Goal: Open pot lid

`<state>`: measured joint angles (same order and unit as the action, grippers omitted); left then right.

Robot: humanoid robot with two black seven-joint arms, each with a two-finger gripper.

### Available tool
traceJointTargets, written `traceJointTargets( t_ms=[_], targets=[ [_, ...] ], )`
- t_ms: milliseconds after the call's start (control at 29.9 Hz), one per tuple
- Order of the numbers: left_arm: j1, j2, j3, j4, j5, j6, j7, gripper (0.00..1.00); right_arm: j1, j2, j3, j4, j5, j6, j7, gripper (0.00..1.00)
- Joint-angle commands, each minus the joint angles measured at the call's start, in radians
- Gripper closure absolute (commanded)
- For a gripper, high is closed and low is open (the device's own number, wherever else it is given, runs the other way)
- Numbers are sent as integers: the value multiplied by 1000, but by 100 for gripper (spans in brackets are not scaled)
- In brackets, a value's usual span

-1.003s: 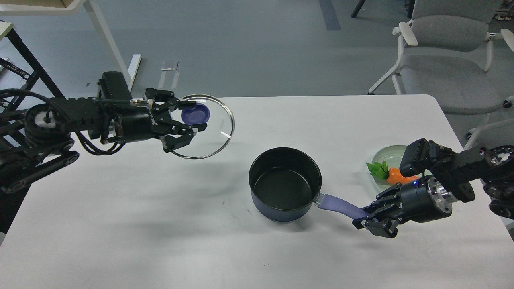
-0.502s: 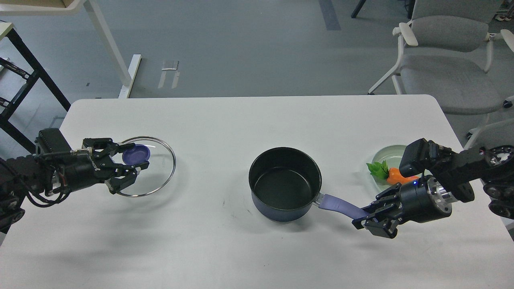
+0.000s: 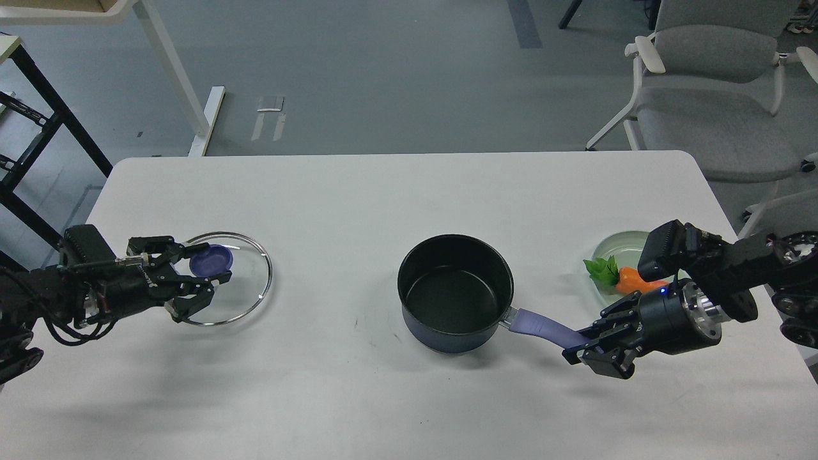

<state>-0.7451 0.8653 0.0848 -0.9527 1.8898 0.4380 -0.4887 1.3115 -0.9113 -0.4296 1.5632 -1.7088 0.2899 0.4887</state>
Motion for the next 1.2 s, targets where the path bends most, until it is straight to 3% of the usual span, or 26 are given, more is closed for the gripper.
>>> traceJointTargets(
  t_ms=[0, 234, 368, 502, 702, 802, 970, 1070, 1170],
  targets=[
    [6, 0, 0, -1, 0, -1, 0, 52, 0, -1, 0, 0, 0, 0, 0, 66],
    [6, -6, 1, 0, 0, -1, 0, 27, 0, -1, 0, 0, 0, 0, 0, 66],
    [6, -6, 1, -1, 0, -4, 0, 23, 0, -1, 0, 1, 0, 0, 0, 66],
    [3, -3, 3, -15, -14, -4, 0, 3, 0, -1, 0, 2, 0, 0, 0, 66],
    [-23, 23, -8, -115, -118, -30, 0, 2, 0, -1, 0, 2, 0, 0, 0, 66],
    [-88, 61, -13, -207, -292, -118, 0, 2, 0, -1, 0, 2, 0, 0, 0, 66],
    [-204, 89, -54, -276, -810, -405, 0, 2, -3, -1, 0, 2, 0, 0, 0, 66],
    [-214, 87, -132, -275, -1189, -545, 0, 1, -3, -3, 0, 2, 1, 0, 0, 66],
    [-211, 71, -186, -271, -1466, -585, 0, 1, -3, -3, 0, 2, 0, 0, 0, 65]
  ],
)
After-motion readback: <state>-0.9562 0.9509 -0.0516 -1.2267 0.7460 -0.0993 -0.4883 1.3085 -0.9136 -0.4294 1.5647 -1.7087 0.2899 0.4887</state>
